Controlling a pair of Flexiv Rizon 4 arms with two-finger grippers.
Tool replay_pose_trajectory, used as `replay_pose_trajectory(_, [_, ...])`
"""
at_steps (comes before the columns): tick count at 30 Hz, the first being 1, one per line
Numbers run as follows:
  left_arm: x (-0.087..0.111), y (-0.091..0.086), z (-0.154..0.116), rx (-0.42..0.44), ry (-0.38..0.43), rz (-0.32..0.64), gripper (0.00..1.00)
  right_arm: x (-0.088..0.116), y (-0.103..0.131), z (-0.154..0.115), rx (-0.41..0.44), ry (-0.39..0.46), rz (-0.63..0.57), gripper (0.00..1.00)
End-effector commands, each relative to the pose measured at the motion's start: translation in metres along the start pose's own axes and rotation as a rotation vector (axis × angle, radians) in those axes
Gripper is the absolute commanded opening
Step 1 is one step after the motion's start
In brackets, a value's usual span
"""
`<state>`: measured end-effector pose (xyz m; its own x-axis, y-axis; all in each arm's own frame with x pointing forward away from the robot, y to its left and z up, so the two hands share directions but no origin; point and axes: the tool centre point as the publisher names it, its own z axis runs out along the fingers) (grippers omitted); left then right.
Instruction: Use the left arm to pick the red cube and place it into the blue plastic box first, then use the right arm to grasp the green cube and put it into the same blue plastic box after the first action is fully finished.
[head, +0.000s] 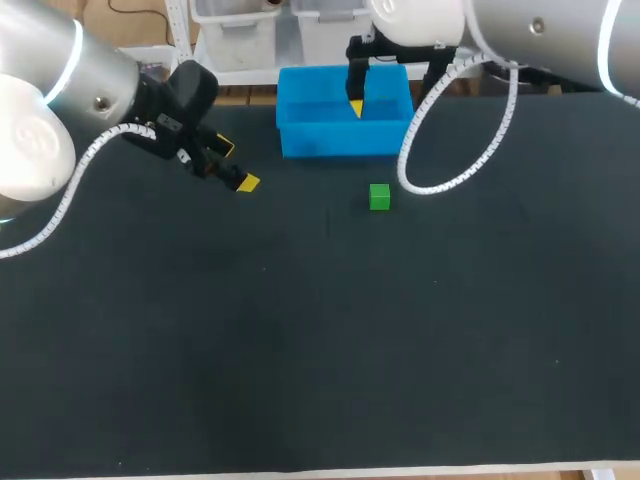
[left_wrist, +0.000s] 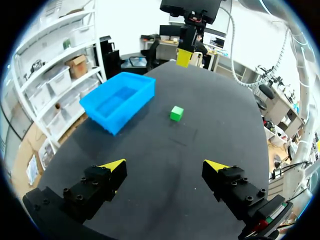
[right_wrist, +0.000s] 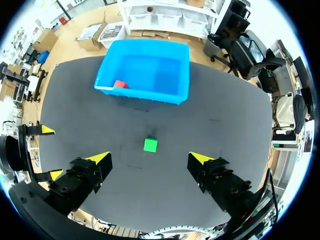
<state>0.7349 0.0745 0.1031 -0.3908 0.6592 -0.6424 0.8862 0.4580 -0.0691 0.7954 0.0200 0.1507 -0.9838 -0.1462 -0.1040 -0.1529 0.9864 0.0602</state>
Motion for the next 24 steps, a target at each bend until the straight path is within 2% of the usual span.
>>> replay_pose_trajectory(1, [0.0016,0.0002,-0.0003,0.002,-0.006,0.003,1.0,-0.0026,0.0047,0.0013,0.008,0.014,0.032,1.0])
replay_pose_trajectory(13, [0.0016,0.0002,-0.0003,0.002,-0.006,0.003,1.0,0.004,0.0084,0.0026,0.037,0.041,0.068,1.0])
replay_pose_trajectory(14, [0.0016,0.0002,-0.0003,0.002,-0.006,0.003,1.0,0.0042,0.0085,0.0022,0.062,0.046,0.051,1.0])
replay_pose_trajectory(24, [0.0016,0.0002,-0.0003,0.002,-0.006,0.003,1.0,0.0045,0.0087,0.0017,0.061,0.045,0.053,1.0])
